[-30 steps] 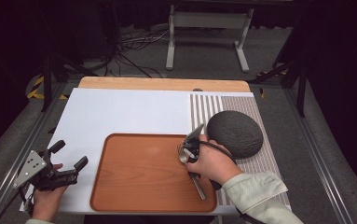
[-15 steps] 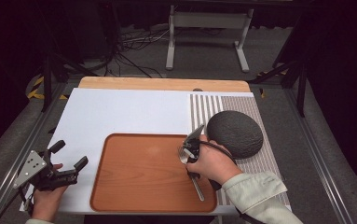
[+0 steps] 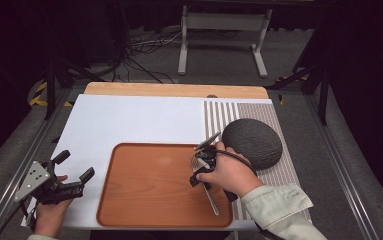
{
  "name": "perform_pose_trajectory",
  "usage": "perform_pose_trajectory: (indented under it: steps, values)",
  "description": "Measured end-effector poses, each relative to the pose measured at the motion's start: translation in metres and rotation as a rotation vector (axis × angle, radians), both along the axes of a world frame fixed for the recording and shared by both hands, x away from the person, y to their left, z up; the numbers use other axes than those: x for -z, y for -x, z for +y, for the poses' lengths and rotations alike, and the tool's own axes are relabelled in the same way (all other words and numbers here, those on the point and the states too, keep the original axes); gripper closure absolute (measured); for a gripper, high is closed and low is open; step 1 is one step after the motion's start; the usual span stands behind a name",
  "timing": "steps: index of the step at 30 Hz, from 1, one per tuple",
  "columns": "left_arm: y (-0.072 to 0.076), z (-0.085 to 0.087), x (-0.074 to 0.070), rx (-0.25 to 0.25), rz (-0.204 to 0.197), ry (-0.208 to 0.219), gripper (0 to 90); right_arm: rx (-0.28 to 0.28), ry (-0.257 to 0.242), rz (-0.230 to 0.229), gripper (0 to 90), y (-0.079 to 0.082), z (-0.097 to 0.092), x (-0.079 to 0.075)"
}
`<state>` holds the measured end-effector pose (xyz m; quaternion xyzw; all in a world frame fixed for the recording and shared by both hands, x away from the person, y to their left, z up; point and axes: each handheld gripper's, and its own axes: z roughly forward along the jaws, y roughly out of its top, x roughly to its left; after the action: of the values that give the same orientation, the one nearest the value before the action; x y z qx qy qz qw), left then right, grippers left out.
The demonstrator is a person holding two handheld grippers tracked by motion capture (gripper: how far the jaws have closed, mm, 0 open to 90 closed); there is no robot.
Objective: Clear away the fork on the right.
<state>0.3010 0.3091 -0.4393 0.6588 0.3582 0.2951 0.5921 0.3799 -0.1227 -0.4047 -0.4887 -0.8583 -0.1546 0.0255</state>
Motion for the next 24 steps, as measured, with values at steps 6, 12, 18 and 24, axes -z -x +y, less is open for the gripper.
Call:
perform_pose_trajectory:
  steps: [6, 12, 18, 24]
  values:
    - [0.0002, -0.0001, -0.0002, 0.000, -0.001, -0.001, 0.2, -0.093, -0.047, -0.113, 17.3, -0.0005, 0.0011, -0.0034]
    - [0.0000, 0.0006, -0.0002, -0.002, -0.002, -0.002, 0.2, -0.219, -0.100, -0.230, 15.1, -0.0023, -0.0005, -0.0007]
    - [0.0000, 0.0001, 0.0000, 0.001, -0.001, 0.000, 0.1, -0.394, -0.154, -0.367, 22.9, -0.0049, -0.0019, -0.0028]
    - [0.0002, 0.0002, -0.0001, -0.001, -0.001, 0.000, 0.1, -0.563, -0.131, -0.423, 46.6, -0.0073, -0.0041, -0.0023]
